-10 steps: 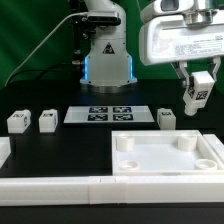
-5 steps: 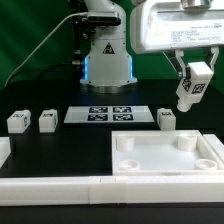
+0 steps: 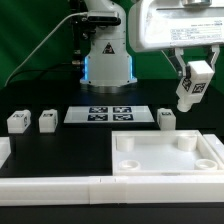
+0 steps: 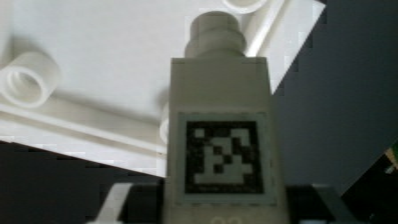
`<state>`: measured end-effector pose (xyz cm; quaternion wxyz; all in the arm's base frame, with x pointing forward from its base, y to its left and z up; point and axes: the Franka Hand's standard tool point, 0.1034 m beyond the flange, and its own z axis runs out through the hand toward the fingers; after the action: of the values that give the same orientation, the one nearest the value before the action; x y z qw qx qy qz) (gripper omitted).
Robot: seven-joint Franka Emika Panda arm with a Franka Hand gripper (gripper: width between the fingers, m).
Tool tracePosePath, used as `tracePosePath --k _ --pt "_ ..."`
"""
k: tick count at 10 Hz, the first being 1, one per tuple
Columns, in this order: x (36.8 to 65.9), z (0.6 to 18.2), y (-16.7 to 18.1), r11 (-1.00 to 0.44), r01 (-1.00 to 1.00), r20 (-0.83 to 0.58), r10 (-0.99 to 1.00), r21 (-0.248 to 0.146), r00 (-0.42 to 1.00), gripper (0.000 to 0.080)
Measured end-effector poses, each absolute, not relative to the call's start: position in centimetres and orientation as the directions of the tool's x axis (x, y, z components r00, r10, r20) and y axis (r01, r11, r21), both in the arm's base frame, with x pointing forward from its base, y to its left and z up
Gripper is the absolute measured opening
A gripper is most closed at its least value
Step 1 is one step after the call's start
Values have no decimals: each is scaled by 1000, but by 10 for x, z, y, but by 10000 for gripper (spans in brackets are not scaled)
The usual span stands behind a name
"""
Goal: Assemble one leg
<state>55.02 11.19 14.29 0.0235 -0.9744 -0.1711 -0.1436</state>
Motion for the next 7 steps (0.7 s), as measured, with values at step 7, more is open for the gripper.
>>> tracePosePath --k 7 --pt "651 153 94 -907 420 345 408 42 845 294"
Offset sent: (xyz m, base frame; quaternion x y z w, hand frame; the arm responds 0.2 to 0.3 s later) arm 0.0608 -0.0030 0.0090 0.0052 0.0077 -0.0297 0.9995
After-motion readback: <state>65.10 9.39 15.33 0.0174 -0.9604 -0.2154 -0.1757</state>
